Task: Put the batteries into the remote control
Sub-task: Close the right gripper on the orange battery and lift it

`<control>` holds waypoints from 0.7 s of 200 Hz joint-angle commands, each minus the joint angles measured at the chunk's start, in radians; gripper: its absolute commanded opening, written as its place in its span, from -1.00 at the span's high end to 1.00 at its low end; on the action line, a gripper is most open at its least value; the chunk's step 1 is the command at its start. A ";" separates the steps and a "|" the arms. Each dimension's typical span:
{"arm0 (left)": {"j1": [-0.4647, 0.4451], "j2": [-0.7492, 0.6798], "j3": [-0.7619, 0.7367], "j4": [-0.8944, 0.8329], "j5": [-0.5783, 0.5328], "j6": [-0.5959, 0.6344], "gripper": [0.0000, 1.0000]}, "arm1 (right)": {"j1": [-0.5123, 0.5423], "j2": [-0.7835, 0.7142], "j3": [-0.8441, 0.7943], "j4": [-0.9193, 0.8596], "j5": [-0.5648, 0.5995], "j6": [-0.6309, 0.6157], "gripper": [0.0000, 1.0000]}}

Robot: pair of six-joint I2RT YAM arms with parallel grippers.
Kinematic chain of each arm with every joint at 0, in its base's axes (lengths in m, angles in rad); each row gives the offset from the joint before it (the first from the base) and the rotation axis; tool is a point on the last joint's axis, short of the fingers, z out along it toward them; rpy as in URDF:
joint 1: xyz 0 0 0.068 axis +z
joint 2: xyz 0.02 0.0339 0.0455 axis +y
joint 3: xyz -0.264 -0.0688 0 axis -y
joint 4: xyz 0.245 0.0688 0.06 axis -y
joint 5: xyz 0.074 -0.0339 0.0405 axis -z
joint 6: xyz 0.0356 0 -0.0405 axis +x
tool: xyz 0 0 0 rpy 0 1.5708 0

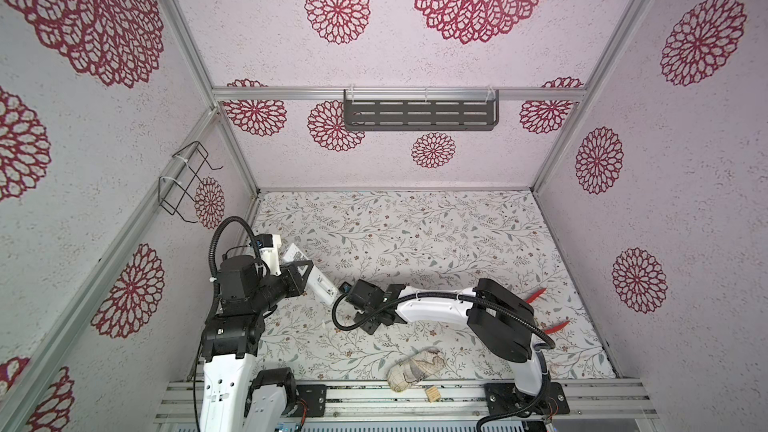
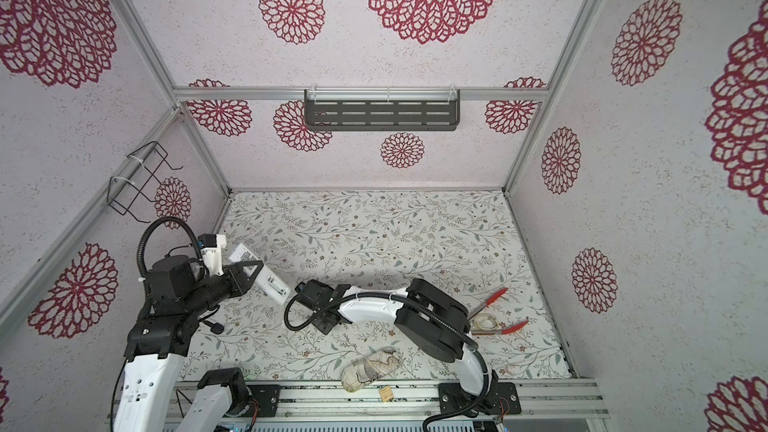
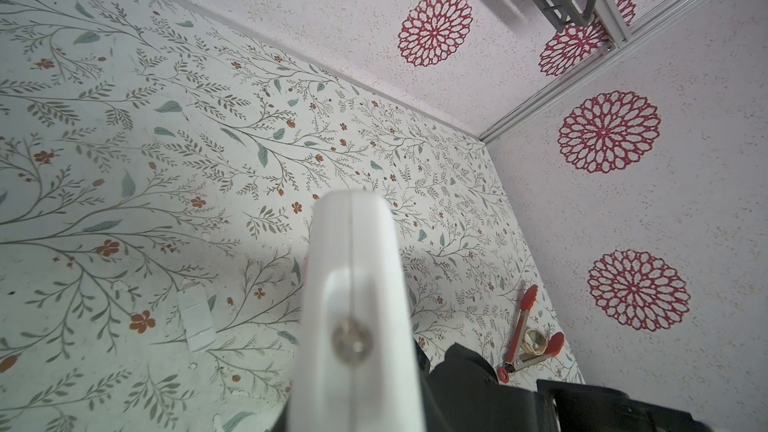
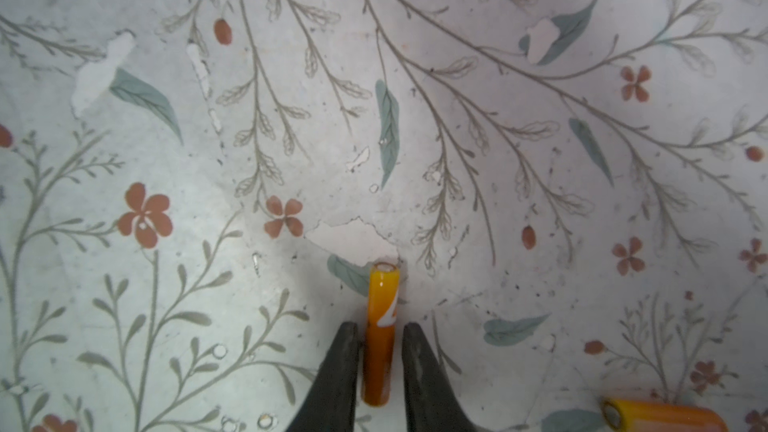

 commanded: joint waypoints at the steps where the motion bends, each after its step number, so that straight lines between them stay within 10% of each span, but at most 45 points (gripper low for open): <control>1: 0.010 -0.008 -0.006 0.025 0.004 0.016 1.00 | 0.008 0.021 0.019 -0.069 0.050 -0.020 0.64; 140: -0.081 0.048 -0.117 0.240 0.009 -0.182 1.00 | -0.008 -0.322 -0.329 0.213 0.051 0.040 0.79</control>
